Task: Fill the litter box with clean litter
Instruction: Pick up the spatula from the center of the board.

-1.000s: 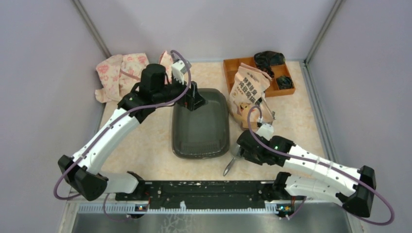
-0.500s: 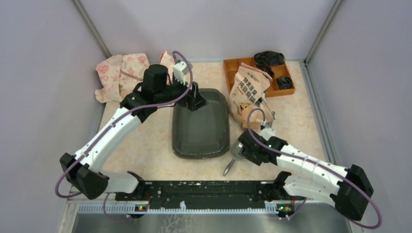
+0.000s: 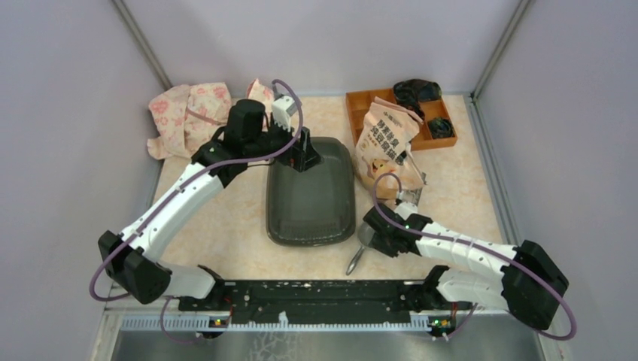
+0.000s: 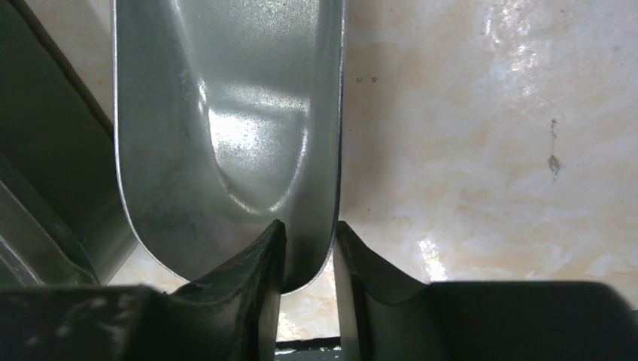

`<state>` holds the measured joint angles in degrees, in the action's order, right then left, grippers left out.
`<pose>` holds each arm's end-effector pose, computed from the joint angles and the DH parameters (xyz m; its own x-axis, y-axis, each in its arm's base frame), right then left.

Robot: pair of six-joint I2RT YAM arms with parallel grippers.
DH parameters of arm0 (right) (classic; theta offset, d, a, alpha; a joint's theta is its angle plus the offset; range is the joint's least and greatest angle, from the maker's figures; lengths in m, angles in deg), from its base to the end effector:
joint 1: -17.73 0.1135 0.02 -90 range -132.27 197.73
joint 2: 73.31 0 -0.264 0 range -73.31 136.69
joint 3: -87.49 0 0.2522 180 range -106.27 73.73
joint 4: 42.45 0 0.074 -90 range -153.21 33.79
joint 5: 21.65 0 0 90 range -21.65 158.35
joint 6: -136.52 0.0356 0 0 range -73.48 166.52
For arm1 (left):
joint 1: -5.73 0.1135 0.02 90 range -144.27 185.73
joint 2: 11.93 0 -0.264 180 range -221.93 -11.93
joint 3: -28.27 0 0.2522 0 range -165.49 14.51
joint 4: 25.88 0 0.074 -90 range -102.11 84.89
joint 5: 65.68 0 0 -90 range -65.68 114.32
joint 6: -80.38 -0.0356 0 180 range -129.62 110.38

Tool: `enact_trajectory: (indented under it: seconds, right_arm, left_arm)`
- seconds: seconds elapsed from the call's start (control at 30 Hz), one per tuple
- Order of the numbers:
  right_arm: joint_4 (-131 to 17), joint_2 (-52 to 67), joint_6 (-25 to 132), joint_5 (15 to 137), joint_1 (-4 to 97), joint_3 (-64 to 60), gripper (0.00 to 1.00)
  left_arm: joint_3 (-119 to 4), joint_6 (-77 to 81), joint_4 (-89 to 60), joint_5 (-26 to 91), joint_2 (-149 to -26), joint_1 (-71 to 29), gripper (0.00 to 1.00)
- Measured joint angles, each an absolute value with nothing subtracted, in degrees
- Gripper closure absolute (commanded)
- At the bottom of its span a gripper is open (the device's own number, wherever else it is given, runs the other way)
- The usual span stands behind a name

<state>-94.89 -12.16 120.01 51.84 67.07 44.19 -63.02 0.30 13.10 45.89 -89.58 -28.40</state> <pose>0.1179 0.1217 0.1656 -0.8118 0.4657 -0.3523 0.3992 0.8829 0.2473 0.2455 -0.1822 0.3850 -0.4862 0.1360 -0.8632 0.7239 0.6160 -0.3107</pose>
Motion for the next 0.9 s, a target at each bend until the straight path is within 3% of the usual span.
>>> enact_trajectory:
  seconds: [0.1, 0.47, 0.9]
  right_arm:
    - [-93.97, -11.2, 119.58, 51.53, 66.96, 44.22, 1.0]
    - [-100.11, -15.92, 112.98, 47.47, 64.4, 41.94, 1.0]
    - [-107.35, -19.88, 85.92, 44.69, 64.4, 15.71, 1.0]
  left_arm:
    - [-63.05, 0.3, 13.1, 45.91, -89.95, -28.4, 0.01]
    - [-64.03, -0.34, 13.18, 48.73, -91.67, -28.43, 0.01]
    - [-65.45, -2.89, 12.09, 65.54, -93.34, -28.69, 0.01]
